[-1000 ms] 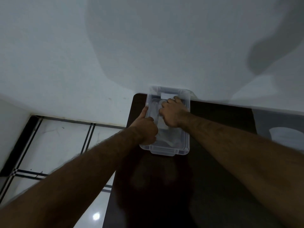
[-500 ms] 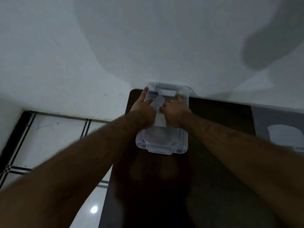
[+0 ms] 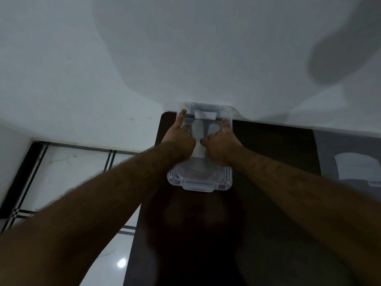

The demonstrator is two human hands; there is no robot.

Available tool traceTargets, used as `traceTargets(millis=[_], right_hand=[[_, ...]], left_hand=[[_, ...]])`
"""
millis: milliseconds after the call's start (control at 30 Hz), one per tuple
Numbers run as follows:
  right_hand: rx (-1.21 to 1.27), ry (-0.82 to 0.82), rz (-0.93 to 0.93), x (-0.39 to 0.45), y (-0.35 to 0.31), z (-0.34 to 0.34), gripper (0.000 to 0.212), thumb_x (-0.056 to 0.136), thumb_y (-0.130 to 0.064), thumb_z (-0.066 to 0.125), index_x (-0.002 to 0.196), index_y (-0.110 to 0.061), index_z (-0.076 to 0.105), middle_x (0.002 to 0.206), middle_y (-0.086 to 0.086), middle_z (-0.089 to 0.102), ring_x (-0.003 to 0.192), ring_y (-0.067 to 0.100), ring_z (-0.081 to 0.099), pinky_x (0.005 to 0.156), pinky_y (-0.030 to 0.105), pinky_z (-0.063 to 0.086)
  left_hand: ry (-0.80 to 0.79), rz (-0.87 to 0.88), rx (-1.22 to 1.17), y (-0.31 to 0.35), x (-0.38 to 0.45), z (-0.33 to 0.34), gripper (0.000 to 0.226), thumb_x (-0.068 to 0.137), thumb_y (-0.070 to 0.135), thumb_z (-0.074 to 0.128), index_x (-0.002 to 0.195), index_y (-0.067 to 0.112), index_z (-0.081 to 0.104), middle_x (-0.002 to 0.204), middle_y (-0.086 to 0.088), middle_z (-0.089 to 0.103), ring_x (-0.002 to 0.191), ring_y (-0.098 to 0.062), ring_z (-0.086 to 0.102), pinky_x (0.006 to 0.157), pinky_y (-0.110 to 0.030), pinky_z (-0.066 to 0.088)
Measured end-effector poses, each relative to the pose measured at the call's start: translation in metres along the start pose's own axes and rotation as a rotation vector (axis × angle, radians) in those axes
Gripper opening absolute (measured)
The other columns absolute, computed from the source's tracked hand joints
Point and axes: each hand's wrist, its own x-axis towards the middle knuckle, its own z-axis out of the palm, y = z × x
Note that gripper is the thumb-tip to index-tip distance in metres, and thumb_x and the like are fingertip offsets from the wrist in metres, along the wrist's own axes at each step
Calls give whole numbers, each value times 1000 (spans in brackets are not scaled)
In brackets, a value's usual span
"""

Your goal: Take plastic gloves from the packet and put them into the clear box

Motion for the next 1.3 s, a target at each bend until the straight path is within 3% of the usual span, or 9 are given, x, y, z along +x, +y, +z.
traceTargets(millis=[100, 300, 433, 567, 667, 767, 933, 1067, 1300], right_hand=[[-62, 27, 53, 1, 13, -6, 44, 101, -42, 55, 141, -23, 61, 136, 7, 72, 139, 31, 57, 125, 74, -6], [-197, -61, -4, 3, 19, -21, 35, 107, -42, 46, 121, -22, 72, 120, 3, 74, 132, 26, 60, 124, 76, -7], [-129, -1, 10, 1, 18, -24, 28, 104, -40, 50, 111, -27, 74, 113, 0, 75, 127, 24, 63, 125, 74, -8], [-23, -58, -150, -8, 10, -22, 16, 103, -31, 54, 94, -30, 67, 84, -10, 60, 112, 23, 65, 124, 73, 5], [-94, -189, -194, -17, -1, -21, 23, 107, -36, 53, 120, -29, 71, 114, 0, 69, 130, 27, 60, 126, 71, 0], [-157, -270, -158, -22, -7, -24, 34, 107, -37, 53, 137, -25, 66, 142, 6, 64, 144, 30, 50, 126, 70, -2], [-129, -311, -231, -26, -18, -24, 32, 108, -40, 53, 135, -28, 65, 137, 2, 66, 141, 28, 54, 127, 67, 2], [-117, -449, -178, -25, -30, -16, 45, 108, -41, 53, 151, -26, 55, 154, 4, 58, 155, 27, 39, 128, 63, -9], [-114, -333, -192, -43, -33, -30, 34, 107, -33, 56, 140, -25, 65, 142, 4, 65, 145, 28, 51, 129, 63, 4]], left_hand=[[109, 72, -90, 12, -8, 1, 33, 106, 37, 49, 118, 23, 77, 127, -2, 77, 149, -29, 49, 127, -73, -9], [-33, 129, -162, 28, -17, 3, 35, 107, 39, 50, 133, 27, 70, 129, 2, 75, 139, -27, 56, 123, -72, -13], [24, 124, -217, 26, -26, 4, 33, 105, 35, 51, 131, 26, 69, 126, 1, 74, 136, -27, 57, 125, -72, -7], [-82, 172, -231, 25, -35, 5, 31, 105, 34, 55, 131, 26, 69, 128, -2, 72, 138, -28, 57, 126, -70, -6], [-226, 176, -230, 24, -33, 7, 42, 106, 39, 57, 146, 28, 61, 146, -4, 65, 150, -30, 48, 126, -67, -13], [-227, 177, -217, 21, -33, 2, 42, 106, 38, 58, 146, 27, 61, 148, -5, 63, 150, -31, 47, 127, -66, -11], [-263, 182, -156, 21, -30, -8, 37, 109, 35, 54, 144, 26, 61, 150, -4, 62, 152, -28, 45, 129, -68, -7], [-356, 176, -156, 22, -30, -13, 48, 110, 36, 54, 155, 20, 50, 164, -9, 48, 162, -28, 26, 130, -64, -11], [-215, 171, -194, 18, -36, -12, 30, 109, 28, 54, 136, 25, 67, 142, -3, 67, 147, -27, 50, 130, -66, -6]])
